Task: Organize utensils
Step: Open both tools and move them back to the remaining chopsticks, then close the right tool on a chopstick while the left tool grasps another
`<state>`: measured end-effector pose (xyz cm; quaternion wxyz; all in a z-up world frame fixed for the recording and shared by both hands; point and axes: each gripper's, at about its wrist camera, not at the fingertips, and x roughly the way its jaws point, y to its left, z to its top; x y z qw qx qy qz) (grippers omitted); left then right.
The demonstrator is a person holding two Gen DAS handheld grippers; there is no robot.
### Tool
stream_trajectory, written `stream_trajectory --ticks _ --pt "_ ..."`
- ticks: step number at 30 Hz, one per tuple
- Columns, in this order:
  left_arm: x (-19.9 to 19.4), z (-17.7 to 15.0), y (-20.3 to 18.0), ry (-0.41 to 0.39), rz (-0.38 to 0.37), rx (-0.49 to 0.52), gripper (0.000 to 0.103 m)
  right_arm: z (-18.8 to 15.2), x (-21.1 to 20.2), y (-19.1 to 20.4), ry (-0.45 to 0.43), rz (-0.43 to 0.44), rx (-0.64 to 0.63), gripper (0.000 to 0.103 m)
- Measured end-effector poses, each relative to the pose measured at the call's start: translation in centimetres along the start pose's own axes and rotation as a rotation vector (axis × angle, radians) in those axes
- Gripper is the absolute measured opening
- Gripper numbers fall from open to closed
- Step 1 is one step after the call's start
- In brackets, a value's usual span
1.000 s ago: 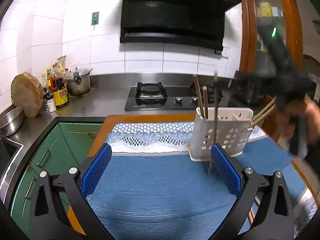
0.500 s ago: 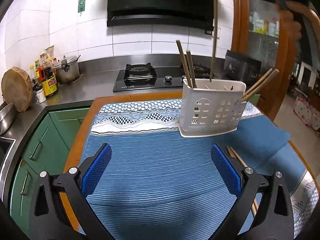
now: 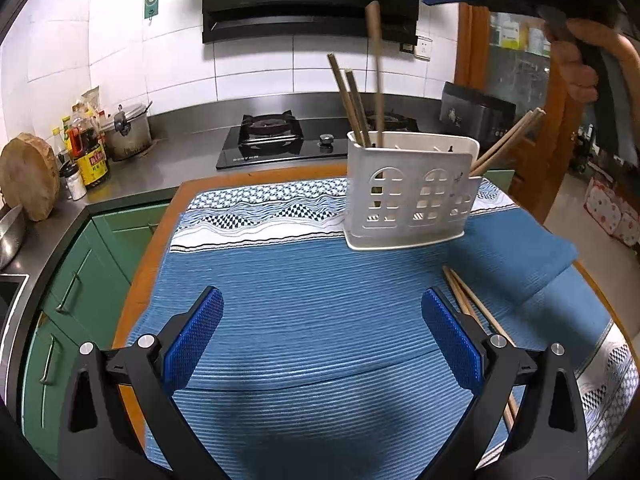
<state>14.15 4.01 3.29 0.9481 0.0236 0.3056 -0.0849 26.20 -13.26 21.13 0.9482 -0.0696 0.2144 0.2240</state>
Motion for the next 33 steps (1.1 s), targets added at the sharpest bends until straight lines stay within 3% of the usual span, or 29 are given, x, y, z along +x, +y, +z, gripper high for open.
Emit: stream_trajectory --ticks 6,21,33 --pt "-1.7 -0.9 -1.0 -0.009 -0.005 -0.01 0.098 -6.0 -4.9 0.4 0.06 0.004 0.009 0.03" --pt "-3.7 -5.3 -4.6 0.032 0.003 -0.01 0.098 -25.7 -10.9 0.5 0.284 -0.008 0.219 0.032" --pt "-3.1 -8.2 -4.3 0.091 -0.01 -0.116 0.098 -33.1 -8.9 3.2 0.401 -0.005 0.246 0.017"
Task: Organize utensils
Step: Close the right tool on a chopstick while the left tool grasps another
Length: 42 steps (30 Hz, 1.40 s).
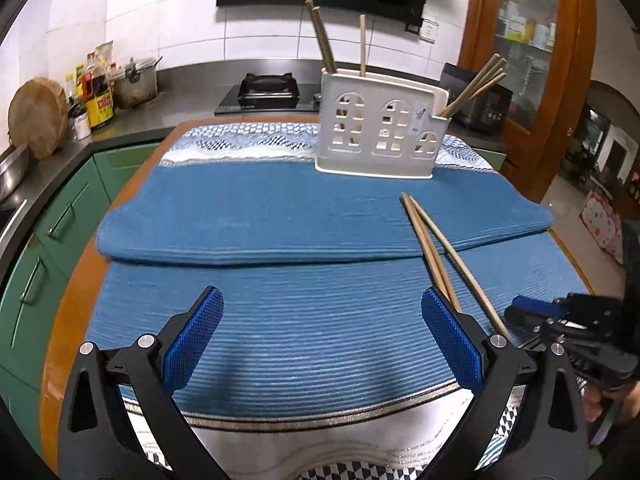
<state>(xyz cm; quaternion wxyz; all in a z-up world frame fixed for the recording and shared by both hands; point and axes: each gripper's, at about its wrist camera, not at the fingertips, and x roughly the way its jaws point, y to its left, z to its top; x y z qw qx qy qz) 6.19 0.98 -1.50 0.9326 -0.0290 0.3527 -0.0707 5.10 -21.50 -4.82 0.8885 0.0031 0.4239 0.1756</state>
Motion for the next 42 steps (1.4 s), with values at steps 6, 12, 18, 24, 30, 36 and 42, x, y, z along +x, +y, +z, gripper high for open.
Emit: stream_trajectory --ticks 6,12,18,24,30,36,42 --pt "0.3 -0.6 1.3 0.015 0.007 -0.047 0.098 0.0 1.8 0.0 0.023 -0.019 0.011 0.013" --pt "1.0 -1.0 1.1 0.032 0.002 -0.05 0.098 0.1 2.6 0.0 0.042 -0.058 0.004 0.009" --pt "1.8 -1.6 -1.0 0.055 -0.04 -0.019 0.095 -0.1 2.6 0.2 0.032 -0.085 -0.015 0.007" --pt "3.2 -1.9 -3.6 0.096 -0.107 0.005 0.07 -0.5 0.9 -1.1 0.003 -0.083 0.019 0.007" --pt "5.2 -1.8 -6.6 0.141 -0.148 0.023 0.054 -1.3 -1.2 -1.9 -0.04 -0.065 0.054 0.006" --pt "7.1 -1.8 -8.4 0.182 -0.128 0.029 0.05 -2.0 -2.3 -2.1 -0.063 -0.047 0.058 0.007" --pt "8.1 -1.9 -9.3 0.205 -0.095 0.051 0.046 -2.3 -2.7 -2.8 -0.074 -0.021 0.076 0.007"
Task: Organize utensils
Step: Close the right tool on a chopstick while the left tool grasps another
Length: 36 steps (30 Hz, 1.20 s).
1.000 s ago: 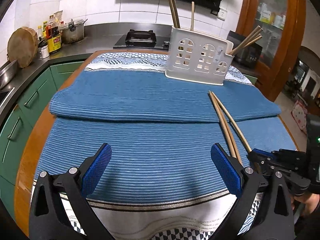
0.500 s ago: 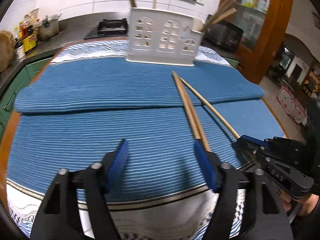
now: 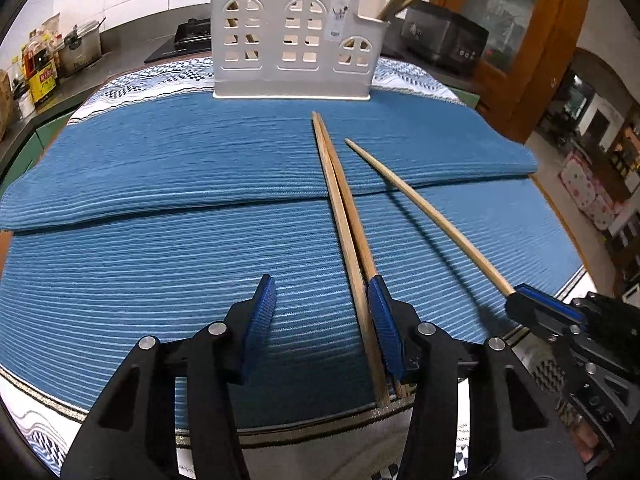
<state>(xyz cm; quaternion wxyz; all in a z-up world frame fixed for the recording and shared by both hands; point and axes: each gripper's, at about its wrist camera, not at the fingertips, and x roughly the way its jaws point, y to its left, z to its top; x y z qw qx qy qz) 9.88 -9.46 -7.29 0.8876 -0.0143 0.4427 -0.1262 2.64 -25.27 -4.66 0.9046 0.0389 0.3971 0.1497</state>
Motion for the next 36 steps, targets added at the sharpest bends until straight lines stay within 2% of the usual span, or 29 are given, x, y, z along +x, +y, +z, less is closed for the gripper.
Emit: stream_trajectory --ticks 3,5,7,11,14,15,16,17,18,21,25,28,29,31,36 --pt "0.3 0.0 -0.3 0.006 0.01 0.007 0.046 -0.1 0.1 -0.2 0.002 0.006 0.006 0.007" --pt "0.4 0.1 -0.8 0.0 0.051 0.035 0.046 -0.2 0.0 -0.3 0.002 0.008 0.007 0.007" --pt "0.6 0.0 -0.8 0.008 0.088 0.054 0.043 -0.2 0.0 -0.4 0.002 0.01 0.01 0.007" --pt "0.6 0.0 -1.0 -0.002 0.113 0.065 0.039 -0.3 0.2 -0.5 0.011 0.008 0.014 0.007" --pt "0.5 -0.3 -1.5 -0.021 0.12 0.063 0.03 -0.5 0.5 -0.6 0.02 0.009 0.02 0.007" --pt "0.5 -0.4 -1.6 -0.027 0.121 0.059 0.022 -0.5 0.6 -0.6 0.024 0.011 0.023 0.007" --pt "0.4 -0.5 -1.7 -0.033 0.121 0.05 0.019 -0.5 0.7 -0.6 0.026 0.011 0.024 0.007" --pt "0.3 -0.5 -1.5 -0.04 0.111 0.034 0.012 -0.5 0.7 -0.5 0.026 0.011 0.025 0.007" --pt "0.3 -0.4 -1.2 -0.042 0.099 0.017 0.01 -0.5 0.7 -0.6 0.025 0.01 0.027 0.007" --pt "0.3 -0.5 -0.6 -0.042 0.065 -0.016 0.01 -0.4 0.6 -0.7 0.023 0.009 0.031 0.007" --pt "0.5 -0.5 -1.0 -0.036 0.006 0.005 0.01 -0.5 0.8 -0.7 0.028 0.013 0.034 0.007" --pt "0.7 -0.4 -1.1 -0.031 -0.001 0.018 0.011 -0.5 0.9 -0.6 0.031 0.017 0.034 0.007" --pt "0.8 -0.3 -1.1 -0.029 0.005 0.023 0.007 -0.5 0.9 -0.6 0.03 0.017 0.033 0.007" --pt "0.8 -0.2 -1.0 -0.028 0.006 0.022 0.006 -0.4 0.7 -0.6 0.026 0.017 0.033 0.007" --pt "0.2 0.0 0.3 -0.018 -0.054 -0.029 0.005 -0.1 -0.4 -0.7 0.004 0.016 0.029 0.007"
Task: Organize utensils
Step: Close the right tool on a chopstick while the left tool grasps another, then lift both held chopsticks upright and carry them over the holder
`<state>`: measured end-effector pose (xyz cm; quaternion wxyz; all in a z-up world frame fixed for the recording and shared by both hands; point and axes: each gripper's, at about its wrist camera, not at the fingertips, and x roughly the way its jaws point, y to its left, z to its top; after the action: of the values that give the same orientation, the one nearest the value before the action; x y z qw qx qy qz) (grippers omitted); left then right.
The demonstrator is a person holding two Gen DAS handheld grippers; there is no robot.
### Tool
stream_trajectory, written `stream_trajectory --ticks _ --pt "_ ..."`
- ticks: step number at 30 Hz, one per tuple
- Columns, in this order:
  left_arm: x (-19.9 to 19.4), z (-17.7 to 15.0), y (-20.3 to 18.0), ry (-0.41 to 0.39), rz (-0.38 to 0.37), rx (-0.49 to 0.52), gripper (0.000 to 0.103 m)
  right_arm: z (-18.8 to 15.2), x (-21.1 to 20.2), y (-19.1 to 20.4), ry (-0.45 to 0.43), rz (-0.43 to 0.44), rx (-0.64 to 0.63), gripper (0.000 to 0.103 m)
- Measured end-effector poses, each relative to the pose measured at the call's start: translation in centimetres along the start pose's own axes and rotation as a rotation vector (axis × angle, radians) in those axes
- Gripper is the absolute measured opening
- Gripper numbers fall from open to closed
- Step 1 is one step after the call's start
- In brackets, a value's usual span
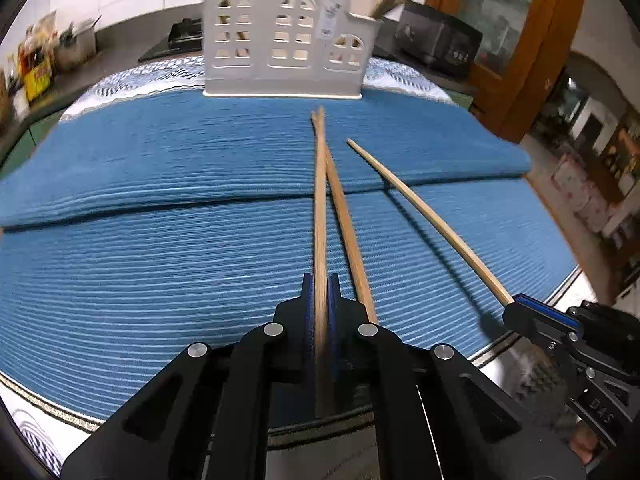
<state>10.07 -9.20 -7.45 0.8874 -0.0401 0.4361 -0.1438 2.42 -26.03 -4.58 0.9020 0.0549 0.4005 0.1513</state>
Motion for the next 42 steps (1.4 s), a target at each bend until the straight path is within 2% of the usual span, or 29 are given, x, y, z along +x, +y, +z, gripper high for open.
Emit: stream_trajectory --ticks 4,11,21,25,33,38,42 --pt "-1.5 0.6 1.1 -0.035 -0.015 -0.024 0.005 0.8 -1.3 0.5 -0.036 -0.001 -0.018 0.007" --pt "-5.2 2.4 1.5 -0.163 -0.014 -0.005 0.005 3.5 -3.8 1.6 -0.119 0.017 -0.053 0.007" --pt "-7.1 4.8 2.6 -0.219 -0.021 0.024 0.005 9.5 -5.0 2.7 -0.171 0.035 -0.138 0.007" --pt "-8.1 6.4 3.1 -0.235 -0.035 0.043 0.005 13.5 -6.0 2.8 -0.187 0.048 -0.174 0.007" --pt "-9.5 9.8 3.9 -0.266 -0.07 0.053 0.005 22.7 -8.5 3.8 -0.227 -0.001 -0.268 0.007" --pt "-10.4 11.7 3.7 -0.291 -0.069 0.081 0.005 26.3 -8.4 4.6 -0.21 -0.053 -0.306 0.007" --pt "-11.2 13.1 3.6 -0.309 -0.069 0.102 0.005 28.2 -7.3 4.5 -0.147 -0.101 -0.316 0.007"
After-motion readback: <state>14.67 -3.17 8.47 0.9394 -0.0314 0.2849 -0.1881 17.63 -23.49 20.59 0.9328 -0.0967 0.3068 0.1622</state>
